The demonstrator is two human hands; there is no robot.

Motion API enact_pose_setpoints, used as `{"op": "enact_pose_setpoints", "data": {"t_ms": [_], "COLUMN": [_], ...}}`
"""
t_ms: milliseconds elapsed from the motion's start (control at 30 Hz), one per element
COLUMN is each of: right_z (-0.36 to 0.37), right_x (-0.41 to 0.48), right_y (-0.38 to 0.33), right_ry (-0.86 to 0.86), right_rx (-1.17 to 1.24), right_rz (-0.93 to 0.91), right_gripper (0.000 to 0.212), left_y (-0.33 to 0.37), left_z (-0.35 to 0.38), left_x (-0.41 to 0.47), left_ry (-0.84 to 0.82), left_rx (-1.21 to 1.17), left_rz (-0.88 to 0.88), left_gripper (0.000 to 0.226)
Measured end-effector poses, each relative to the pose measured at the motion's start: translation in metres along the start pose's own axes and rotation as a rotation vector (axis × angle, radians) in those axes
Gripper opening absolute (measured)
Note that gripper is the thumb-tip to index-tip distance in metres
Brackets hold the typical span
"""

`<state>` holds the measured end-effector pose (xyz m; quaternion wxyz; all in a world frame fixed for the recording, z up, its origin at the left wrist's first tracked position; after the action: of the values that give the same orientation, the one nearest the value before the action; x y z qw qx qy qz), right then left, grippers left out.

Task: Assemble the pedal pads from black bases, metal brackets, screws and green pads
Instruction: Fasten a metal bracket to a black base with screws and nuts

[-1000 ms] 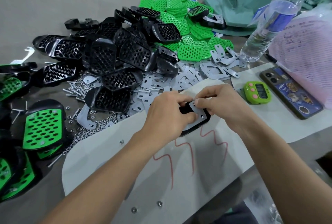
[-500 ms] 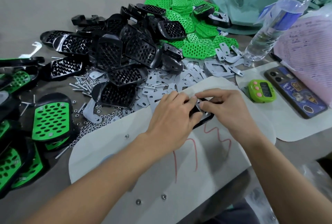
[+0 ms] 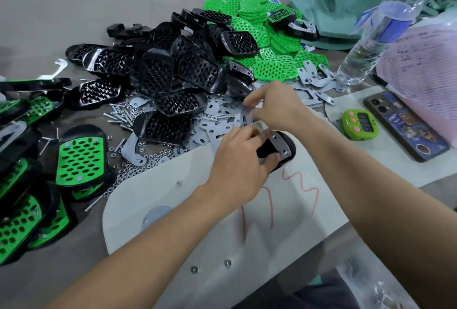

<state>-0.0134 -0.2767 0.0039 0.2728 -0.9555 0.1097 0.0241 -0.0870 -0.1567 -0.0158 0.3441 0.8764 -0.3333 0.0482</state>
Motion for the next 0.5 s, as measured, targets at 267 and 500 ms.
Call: {"op": "enact_pose_setpoints", "data": {"t_ms": [267,500], "right_z": [0.002,-0.024], "right_x": [0.014,0.025], "right_y": [-0.012,0.033], "right_ry": [-0.214,-0.041], "right_rx": [-0.267,0.360], "right_rz": [-0.060,0.195], "right_gripper": [0.014,0.012], "left_y": [0.006,0.005], "left_z": [0.001,-0.002], "left_x": [-0.007,-0.004], "left_ry": [0.056,0.055], "left_rx": [0.171,0.022], "left_rz": [0.011,-0.032], "left_gripper": [0.051,0.046]}}
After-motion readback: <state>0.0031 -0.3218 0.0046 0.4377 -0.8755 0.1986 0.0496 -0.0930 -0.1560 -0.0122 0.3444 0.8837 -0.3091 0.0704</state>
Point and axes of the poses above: each hand's wrist, its own x-axis towards the middle knuckle, its own z-axis out of the palm, y = z × x, the point moved 8 cm from there along x, towards the middle knuckle, and after that the axes turned 3 degrees about z, right-handed, at the moved point
